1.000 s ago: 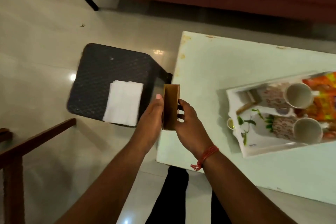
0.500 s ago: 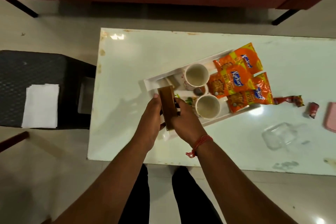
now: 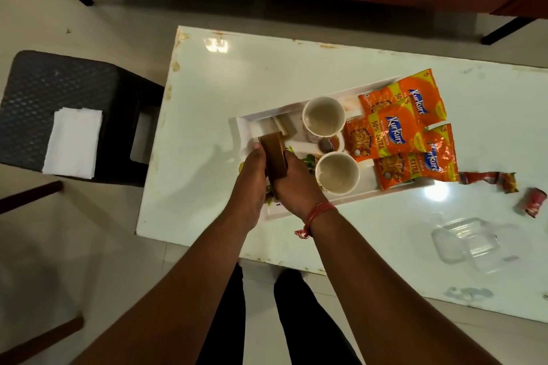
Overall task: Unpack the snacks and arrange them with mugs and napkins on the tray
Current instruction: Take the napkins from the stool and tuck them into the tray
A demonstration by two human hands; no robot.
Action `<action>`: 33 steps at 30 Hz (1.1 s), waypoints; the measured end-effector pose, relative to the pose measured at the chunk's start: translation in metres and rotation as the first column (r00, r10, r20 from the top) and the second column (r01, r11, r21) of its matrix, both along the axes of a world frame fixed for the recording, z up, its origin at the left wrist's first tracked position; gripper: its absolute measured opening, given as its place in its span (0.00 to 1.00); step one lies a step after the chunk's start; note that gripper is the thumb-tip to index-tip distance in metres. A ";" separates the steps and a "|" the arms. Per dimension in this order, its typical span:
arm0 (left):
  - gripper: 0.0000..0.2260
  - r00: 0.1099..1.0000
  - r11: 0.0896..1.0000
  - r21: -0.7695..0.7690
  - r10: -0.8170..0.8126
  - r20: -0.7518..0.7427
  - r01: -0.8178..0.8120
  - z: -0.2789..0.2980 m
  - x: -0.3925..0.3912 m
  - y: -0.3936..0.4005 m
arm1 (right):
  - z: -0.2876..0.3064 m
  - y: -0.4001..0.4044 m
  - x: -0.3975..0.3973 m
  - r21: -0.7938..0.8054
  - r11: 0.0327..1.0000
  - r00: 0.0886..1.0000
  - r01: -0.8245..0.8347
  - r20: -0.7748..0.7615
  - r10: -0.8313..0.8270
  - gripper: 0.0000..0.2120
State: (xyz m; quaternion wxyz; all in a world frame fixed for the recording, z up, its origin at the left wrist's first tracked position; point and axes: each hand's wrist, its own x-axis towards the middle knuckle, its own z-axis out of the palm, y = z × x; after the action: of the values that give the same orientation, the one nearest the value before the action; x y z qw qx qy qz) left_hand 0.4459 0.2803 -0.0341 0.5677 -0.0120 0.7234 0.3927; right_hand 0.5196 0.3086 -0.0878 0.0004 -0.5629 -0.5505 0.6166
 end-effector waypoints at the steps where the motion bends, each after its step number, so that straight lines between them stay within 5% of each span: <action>1: 0.17 1.000 1.000 0.000 0.000 0.005 0.000 -0.001 -0.001 0.000 | -0.002 0.000 -0.001 -0.002 1.000 1.000 -0.002 0.004 0.002 0.19; 13: 0.19 0.996 0.999 0.048 -0.013 0.085 0.009 -0.005 -0.014 -0.011 | 0.000 -0.006 -0.003 0.043 0.999 1.000 0.016 0.012 -0.016 0.20; 18: 0.17 0.999 0.991 0.134 0.005 0.054 -0.013 -0.006 -0.028 -0.023 | 0.028 -0.020 -0.009 0.246 0.969 0.992 -0.007 0.127 -0.025 0.30; 22: 0.24 0.996 0.991 0.118 0.058 0.069 -0.066 -0.013 -0.060 -0.044 | 0.059 -0.043 -0.035 0.411 0.901 0.981 -0.135 0.185 0.062 0.33; 33: 0.23 0.976 0.975 0.053 0.217 -0.019 -0.216 -0.010 -0.246 -0.118 | 0.060 -0.100 -0.204 0.113 0.965 0.970 -0.235 0.090 0.226 0.33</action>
State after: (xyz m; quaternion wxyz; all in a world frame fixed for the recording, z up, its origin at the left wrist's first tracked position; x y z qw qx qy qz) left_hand 0.2003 0.1625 -0.0442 0.5127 -0.0716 0.7145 0.4707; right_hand 0.3158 0.2084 -0.0282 -0.0577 -0.5170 -0.6486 0.5556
